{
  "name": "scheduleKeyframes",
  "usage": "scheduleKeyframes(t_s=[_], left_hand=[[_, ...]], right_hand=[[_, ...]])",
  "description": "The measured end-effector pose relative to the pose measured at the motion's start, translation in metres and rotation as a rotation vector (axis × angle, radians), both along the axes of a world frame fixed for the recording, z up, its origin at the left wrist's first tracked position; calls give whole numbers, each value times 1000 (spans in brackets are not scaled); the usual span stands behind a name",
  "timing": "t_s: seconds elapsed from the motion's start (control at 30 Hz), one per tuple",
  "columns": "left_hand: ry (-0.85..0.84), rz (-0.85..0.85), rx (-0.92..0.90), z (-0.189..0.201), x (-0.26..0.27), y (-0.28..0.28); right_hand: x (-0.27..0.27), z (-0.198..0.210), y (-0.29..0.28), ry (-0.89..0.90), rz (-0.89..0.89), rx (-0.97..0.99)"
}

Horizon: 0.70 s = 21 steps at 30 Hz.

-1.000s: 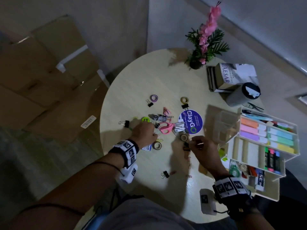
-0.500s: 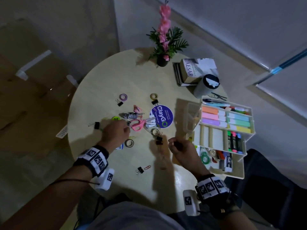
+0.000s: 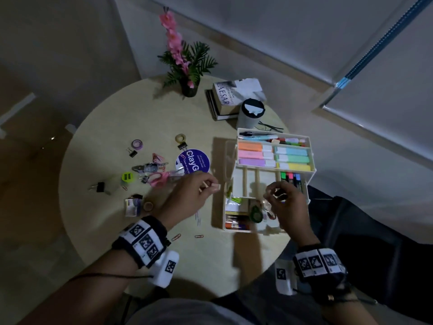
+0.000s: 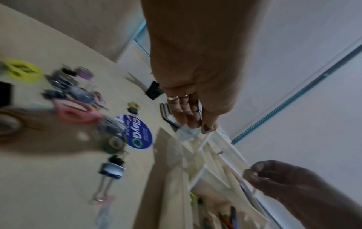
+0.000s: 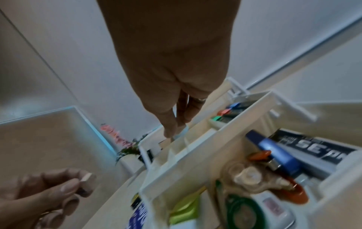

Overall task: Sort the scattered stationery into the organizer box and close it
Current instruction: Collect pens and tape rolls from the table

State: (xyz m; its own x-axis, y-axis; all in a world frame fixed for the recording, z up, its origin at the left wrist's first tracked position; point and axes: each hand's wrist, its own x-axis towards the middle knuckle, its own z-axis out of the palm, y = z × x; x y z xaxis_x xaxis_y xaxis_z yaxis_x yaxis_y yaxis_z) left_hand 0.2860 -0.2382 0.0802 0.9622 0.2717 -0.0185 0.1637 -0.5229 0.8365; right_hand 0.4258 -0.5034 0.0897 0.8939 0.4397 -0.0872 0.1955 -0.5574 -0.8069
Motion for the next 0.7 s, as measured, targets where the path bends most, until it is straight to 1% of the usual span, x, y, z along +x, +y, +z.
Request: scheduleKeyframes(t_s=[0.07, 0.13, 0.23, 0.33, 0.4, 0.47, 0.6, 0.7], left_hand=[[1, -67, -26, 4, 22, -26], [42, -118, -25, 7, 44, -48], [96, -207, 91, 17, 71, -76], [182, -270, 253, 26, 94, -95], [239, -292, 311, 25, 105, -104], [294, -309, 349, 19, 113, -110], [374, -353, 468, 2, 121, -118], [369, -323, 480, -4, 123, -118]], right_hand=[[16, -6, -12, -28, -1, -36], [30, -15, -18, -59, 30, -108], [43, -26, -21, -117, 158, -236], [48, -29, -21, -247, 318, -400], [51, -28, -23, -326, 385, -474], [52, -30, -27, -344, 411, -457], [55, -31, -45, -298, 401, -279], [59, -32, -58, -271, 389, -245]])
